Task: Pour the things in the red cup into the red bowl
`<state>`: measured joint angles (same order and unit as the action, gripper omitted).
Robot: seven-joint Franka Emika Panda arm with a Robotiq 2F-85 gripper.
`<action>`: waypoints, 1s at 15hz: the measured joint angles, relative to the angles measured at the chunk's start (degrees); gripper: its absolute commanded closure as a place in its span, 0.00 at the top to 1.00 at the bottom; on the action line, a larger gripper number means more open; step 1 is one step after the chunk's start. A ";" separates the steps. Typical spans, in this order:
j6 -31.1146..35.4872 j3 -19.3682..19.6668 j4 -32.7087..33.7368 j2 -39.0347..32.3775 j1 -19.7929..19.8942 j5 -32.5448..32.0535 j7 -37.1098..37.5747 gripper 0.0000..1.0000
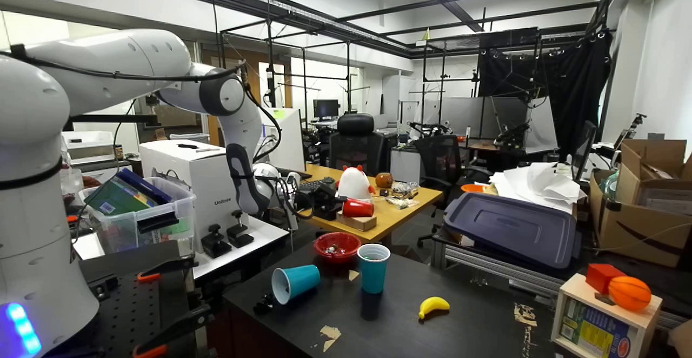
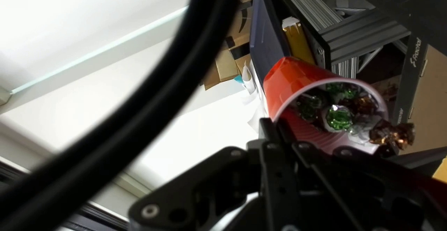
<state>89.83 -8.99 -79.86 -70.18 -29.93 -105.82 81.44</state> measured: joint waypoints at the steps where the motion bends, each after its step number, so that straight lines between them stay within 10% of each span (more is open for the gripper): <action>1: -0.53 0.01 0.00 0.00 0.06 0.00 0.00 0.01; 15: -4.07 0.06 -0.20 -0.45 -0.44 -4.95 0.00 0.01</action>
<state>85.76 -8.93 -80.05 -70.63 -30.37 -110.77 81.44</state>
